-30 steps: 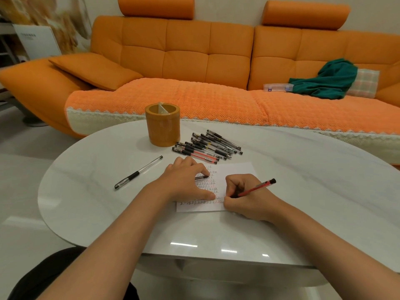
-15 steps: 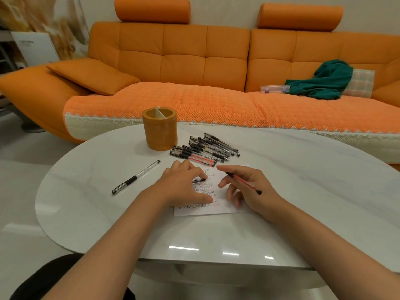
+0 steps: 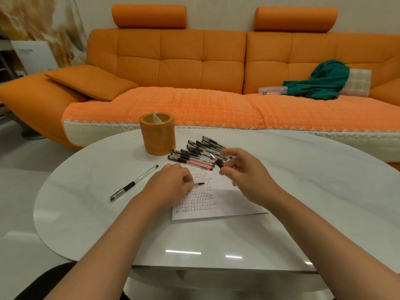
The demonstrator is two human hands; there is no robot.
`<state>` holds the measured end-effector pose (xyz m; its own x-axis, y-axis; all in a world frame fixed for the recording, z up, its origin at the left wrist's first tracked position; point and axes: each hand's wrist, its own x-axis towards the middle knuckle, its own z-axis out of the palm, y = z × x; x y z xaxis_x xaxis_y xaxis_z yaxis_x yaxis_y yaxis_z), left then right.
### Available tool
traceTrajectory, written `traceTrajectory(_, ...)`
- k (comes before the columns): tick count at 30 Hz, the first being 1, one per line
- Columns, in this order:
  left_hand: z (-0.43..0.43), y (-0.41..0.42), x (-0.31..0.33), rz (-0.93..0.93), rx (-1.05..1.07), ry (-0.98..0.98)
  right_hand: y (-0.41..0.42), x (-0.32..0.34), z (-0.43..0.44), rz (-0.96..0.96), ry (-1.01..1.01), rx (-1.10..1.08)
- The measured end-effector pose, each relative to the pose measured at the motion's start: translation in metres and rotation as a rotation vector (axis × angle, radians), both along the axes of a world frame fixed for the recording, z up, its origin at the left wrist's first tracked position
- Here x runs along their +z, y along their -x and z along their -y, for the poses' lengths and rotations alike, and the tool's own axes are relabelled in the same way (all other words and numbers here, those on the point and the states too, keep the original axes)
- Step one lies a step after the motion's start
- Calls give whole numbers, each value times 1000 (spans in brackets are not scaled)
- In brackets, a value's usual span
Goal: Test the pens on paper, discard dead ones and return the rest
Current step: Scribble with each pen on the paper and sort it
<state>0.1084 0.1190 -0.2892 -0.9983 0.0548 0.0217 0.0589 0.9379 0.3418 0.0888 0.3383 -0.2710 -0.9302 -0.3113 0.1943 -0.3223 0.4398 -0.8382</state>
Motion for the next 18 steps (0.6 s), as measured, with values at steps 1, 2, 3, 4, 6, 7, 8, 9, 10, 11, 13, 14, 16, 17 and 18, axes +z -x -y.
traceTrajectory(1, 0, 0, 1, -14, 7, -16, 0, 0, 0, -89, -122, 2)
traceTrajectory(2, -1, 0, 1, -28, 15, -35, -1, 1, 1, -172, -259, 4)
traceTrajectory(3, 0, 0, 2, -41, 21, -55, -2, 1, 1, -247, -388, 7)
traceTrajectory(4, 0, 0, 3, -51, 22, -73, -2, -1, 2, -316, -494, 12)
traceTrajectory(6, -1, -1, 4, -56, 12, -107, -2, -5, 3, -400, -618, 10)
traceTrajectory(7, -2, -1, 4, -59, 2, -119, -2, -6, 3, -412, -638, 6)
traceTrajectory(8, -3, -2, 5, -64, -7, -127, -2, -8, 3, -412, -643, 3)
traceTrajectory(9, -4, -2, 5, -72, -15, -135, -3, -9, 3, -412, -642, 4)
traceTrajectory(10, -5, -3, 5, -77, -20, -143, -2, -10, 4, -412, -642, 6)
traceTrajectory(11, -6, -4, 6, -78, -24, -150, -2, -11, 4, -414, -645, 7)
traceTrajectory(13, -8, -6, 7, -69, -37, -170, -1, -13, 5, -422, -648, 16)
traceTrajectory(14, -8, -6, 7, -60, -47, -191, -1, -14, 5, -420, -645, 24)
traceTrajectory(16, -11, -7, 6, -37, -66, -264, -2, -16, 7, -393, -610, 55)
traceTrajectory(17, -12, -8, 6, -23, -73, -305, -3, -17, 7, -378, -589, 74)
traceTrajectory(18, -13, -9, 6, -5, -80, -345, -6, -17, 7, -370, -582, 91)
